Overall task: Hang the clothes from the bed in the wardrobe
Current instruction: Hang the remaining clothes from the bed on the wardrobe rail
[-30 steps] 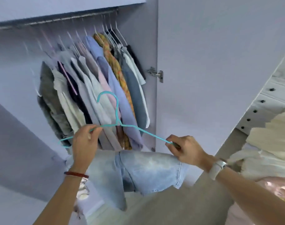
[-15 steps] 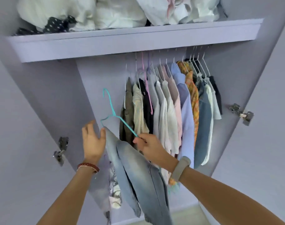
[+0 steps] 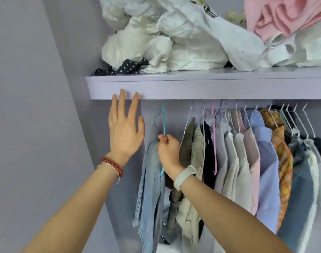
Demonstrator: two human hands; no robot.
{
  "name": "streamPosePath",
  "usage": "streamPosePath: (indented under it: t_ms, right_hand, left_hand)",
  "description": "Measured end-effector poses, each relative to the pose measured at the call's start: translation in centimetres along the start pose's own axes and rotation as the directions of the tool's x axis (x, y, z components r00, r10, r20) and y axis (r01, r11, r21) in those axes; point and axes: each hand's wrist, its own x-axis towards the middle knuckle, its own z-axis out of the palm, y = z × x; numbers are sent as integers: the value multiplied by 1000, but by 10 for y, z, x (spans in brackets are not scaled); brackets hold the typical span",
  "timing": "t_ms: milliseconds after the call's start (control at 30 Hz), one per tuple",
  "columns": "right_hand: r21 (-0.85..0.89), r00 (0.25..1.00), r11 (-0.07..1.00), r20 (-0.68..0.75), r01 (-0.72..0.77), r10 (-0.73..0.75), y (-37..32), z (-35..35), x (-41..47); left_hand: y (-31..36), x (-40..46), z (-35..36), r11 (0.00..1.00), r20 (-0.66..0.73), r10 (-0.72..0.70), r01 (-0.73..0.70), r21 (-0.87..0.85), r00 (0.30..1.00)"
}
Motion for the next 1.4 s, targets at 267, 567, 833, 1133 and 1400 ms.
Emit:
streamPosePath:
  t_ms: [267, 567, 833, 1133, 1400]
  right_hand:
    - [-90, 968, 995, -241, 45, -65, 7, 15, 62]
    - [-418, 986, 901, -156, -116, 55, 53, 3, 62]
    - [-551, 993, 826, 70, 120, -98, 54, -57, 39]
    - [-667, 914, 657, 92, 352, -396, 60, -183, -67]
    - [-851, 960, 472, -277, -228, -34, 126, -352, -260]
  left_hand:
    - [-15, 18, 27, 989, 89, -14, 1, 146, 996]
    - [-13, 18, 26, 986, 108, -62, 44, 162, 992]
    - [10, -7, 25, 989, 160, -148, 143, 45, 976]
    - [78, -114, 48, 989, 292, 47, -3, -149, 955]
    - [203, -288, 72, 893, 617, 395, -126, -433, 681]
